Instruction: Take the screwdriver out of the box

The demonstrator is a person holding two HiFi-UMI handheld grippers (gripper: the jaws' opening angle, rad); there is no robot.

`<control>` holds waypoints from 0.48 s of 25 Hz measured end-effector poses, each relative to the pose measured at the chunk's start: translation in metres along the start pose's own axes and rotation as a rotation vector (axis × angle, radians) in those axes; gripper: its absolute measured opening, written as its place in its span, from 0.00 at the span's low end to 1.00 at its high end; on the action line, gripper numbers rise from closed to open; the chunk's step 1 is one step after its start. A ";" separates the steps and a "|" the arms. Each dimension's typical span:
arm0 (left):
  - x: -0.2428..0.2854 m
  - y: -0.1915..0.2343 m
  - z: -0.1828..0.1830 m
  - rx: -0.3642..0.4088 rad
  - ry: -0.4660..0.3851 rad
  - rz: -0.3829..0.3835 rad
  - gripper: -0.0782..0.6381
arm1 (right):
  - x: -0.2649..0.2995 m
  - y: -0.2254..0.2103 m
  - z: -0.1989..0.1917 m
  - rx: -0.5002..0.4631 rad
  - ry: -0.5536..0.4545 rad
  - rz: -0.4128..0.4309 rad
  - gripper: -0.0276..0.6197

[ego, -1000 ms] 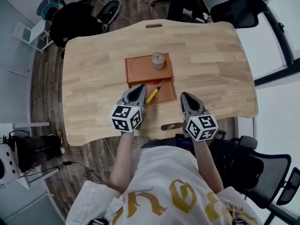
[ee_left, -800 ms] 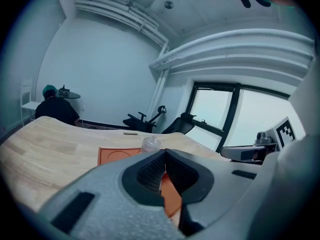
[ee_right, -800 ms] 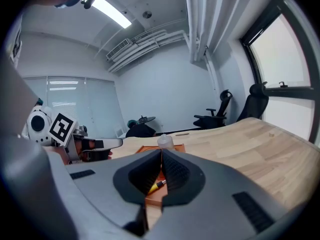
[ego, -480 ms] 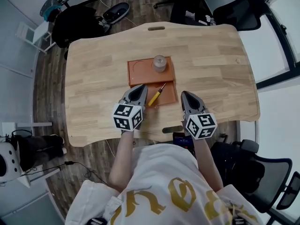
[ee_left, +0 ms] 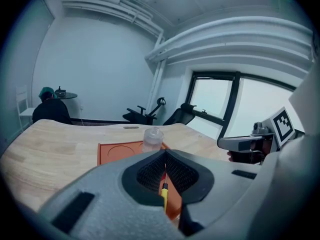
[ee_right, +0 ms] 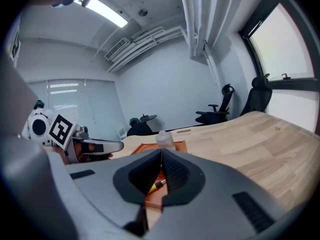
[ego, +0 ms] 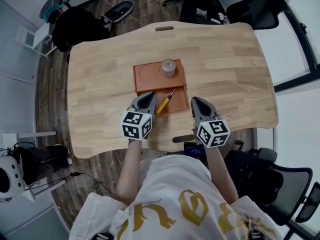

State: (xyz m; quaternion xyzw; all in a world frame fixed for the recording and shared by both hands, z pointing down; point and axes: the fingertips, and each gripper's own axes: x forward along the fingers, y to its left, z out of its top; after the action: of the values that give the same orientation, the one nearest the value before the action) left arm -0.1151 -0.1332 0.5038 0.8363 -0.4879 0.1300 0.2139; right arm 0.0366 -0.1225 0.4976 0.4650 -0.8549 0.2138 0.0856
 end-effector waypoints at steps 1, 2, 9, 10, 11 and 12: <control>0.002 0.001 -0.003 -0.005 0.009 -0.003 0.12 | 0.001 -0.001 -0.001 0.001 0.004 -0.001 0.06; 0.003 0.001 -0.005 -0.010 0.018 -0.007 0.12 | 0.003 -0.002 -0.002 0.001 0.008 -0.003 0.06; 0.019 0.004 -0.021 0.010 0.087 -0.035 0.12 | 0.014 -0.004 -0.008 0.007 0.038 0.011 0.06; 0.022 0.005 -0.025 0.020 0.105 -0.036 0.12 | 0.016 -0.005 -0.009 0.011 0.042 0.014 0.06; 0.025 0.006 -0.029 0.027 0.123 -0.037 0.12 | 0.018 -0.007 -0.010 0.013 0.046 0.014 0.06; 0.027 0.007 -0.033 0.028 0.139 -0.039 0.12 | 0.019 -0.009 -0.012 0.014 0.053 0.011 0.06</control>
State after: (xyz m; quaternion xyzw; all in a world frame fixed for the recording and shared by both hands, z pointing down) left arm -0.1082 -0.1410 0.5458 0.8375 -0.4535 0.1906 0.2381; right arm 0.0325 -0.1360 0.5170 0.4549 -0.8534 0.2322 0.1037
